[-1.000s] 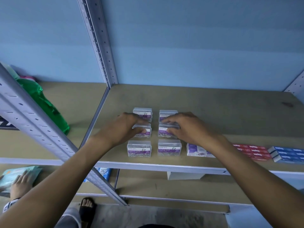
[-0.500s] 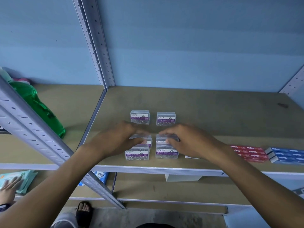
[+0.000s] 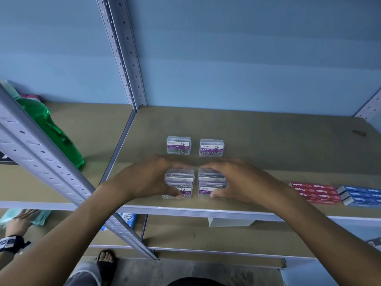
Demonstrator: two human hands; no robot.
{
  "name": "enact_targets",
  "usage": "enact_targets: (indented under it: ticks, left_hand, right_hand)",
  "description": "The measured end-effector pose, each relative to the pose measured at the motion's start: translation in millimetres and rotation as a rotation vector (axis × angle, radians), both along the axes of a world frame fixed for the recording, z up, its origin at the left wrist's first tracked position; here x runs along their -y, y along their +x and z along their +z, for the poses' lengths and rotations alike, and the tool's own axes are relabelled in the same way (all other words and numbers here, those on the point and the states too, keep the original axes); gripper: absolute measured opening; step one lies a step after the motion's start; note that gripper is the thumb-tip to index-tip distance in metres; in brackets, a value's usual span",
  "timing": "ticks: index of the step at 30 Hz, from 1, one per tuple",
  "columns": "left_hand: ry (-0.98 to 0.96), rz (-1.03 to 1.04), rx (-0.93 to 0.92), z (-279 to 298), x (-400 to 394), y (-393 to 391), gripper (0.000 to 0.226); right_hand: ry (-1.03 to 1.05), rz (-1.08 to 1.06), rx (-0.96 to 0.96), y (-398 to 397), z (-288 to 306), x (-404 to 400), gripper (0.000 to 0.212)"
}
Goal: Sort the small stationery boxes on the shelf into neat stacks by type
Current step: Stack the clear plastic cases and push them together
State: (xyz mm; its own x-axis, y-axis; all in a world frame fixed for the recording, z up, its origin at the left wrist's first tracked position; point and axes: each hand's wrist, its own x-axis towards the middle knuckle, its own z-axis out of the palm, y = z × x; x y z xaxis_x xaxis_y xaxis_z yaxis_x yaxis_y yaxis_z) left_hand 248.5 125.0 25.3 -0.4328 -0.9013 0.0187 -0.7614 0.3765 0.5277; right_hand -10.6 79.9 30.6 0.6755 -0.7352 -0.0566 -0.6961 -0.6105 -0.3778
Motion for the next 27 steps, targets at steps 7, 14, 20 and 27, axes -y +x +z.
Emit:
enact_targets:
  ticks: [7, 14, 20, 27]
  left_hand:
    - [-0.005, 0.027, -0.089, -4, 2, -10, 0.062]
    - [-0.073, 0.051, -0.053, -5, -3, -11, 0.073]
    - [-0.095, 0.089, 0.003, -9, -6, -12, 0.078]
    - [-0.133, 0.171, 0.098, 3, -5, -7, 0.075]
  right_hand:
    - [-0.007, 0.003, 0.013, 2, -3, 1, 0.076]
    - [-0.041, 0.015, 0.042, 2, -4, -1, 0.079]
    - [-0.046, 0.019, 0.041, 4, -2, -3, 0.081]
    - [-0.062, -0.056, 0.036, -2, 5, 11, 0.074]
